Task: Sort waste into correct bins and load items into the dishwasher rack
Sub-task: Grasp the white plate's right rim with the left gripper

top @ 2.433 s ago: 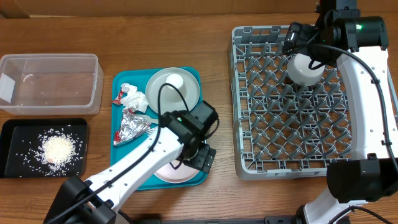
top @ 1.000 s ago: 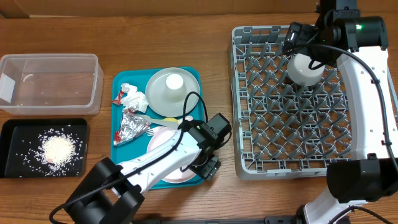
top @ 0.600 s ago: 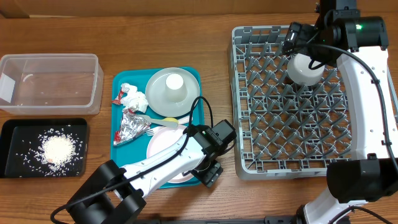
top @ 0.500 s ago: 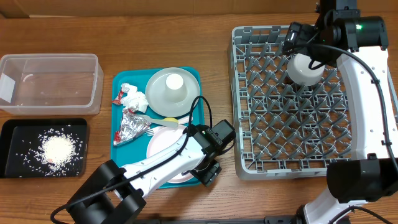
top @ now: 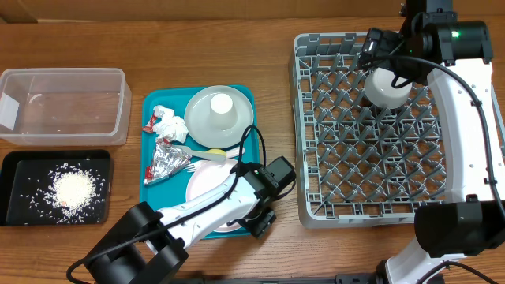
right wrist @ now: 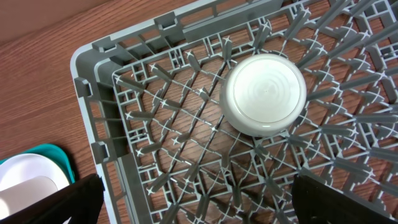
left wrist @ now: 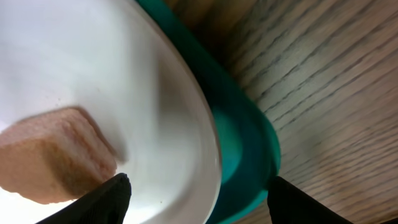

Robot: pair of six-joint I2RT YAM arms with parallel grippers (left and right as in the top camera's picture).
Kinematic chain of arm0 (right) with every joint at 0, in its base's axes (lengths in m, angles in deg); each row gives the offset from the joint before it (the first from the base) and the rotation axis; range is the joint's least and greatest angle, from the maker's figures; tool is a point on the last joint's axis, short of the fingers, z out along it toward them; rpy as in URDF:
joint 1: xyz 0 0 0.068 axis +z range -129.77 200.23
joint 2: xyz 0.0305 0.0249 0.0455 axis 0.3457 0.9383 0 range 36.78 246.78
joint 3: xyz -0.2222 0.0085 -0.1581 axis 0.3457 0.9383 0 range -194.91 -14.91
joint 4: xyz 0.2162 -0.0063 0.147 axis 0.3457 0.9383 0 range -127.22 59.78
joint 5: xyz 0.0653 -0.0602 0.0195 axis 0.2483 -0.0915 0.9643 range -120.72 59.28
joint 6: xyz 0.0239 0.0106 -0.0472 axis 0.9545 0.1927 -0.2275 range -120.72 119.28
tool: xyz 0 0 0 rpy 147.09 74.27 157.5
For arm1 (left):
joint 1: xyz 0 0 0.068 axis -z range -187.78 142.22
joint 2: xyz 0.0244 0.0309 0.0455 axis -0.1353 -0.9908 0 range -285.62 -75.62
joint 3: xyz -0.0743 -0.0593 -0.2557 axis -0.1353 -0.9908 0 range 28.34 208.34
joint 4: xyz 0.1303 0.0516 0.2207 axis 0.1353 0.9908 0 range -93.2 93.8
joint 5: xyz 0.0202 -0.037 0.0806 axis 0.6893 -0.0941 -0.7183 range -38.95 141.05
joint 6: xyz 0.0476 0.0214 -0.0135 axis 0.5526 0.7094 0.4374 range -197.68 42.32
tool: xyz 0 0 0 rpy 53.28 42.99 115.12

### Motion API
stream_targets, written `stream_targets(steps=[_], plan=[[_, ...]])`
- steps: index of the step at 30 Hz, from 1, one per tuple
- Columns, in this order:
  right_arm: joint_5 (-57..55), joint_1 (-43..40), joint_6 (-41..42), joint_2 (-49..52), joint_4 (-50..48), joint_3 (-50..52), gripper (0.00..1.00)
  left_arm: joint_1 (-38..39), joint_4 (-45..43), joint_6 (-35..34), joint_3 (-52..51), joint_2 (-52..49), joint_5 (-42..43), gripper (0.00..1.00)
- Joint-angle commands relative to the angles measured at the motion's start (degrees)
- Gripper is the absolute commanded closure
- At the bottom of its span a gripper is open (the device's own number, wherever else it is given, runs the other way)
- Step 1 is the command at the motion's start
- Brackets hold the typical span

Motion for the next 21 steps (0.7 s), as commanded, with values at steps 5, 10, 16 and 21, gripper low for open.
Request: stream_targets(steps=[5, 10, 16, 21], plan=[[-0.63, 0.11, 0.28, -0.59, -0.22, -0.17, 0.0, -0.04, -1.27, -0.22, -0.55, -0.68, -0.94, 0.3], [-0.63, 0.11, 0.28, -0.59, -0.22, -0.17, 0.0, -0.04, -3.13, -0.13, -1.68, -0.68, -2.56, 0.32], [-0.63, 0.11, 0.28, -0.59, -0.22, -0.17, 0.0, -0.37, -4.74, -0.37, -3.93, -0.68, -3.23, 0.33], [-0.63, 0.11, 0.28, -0.59, -0.22, -0.17, 0.0, -0.5, -5.03, -0.74, -4.35, -0.68, -4.48, 0.36]])
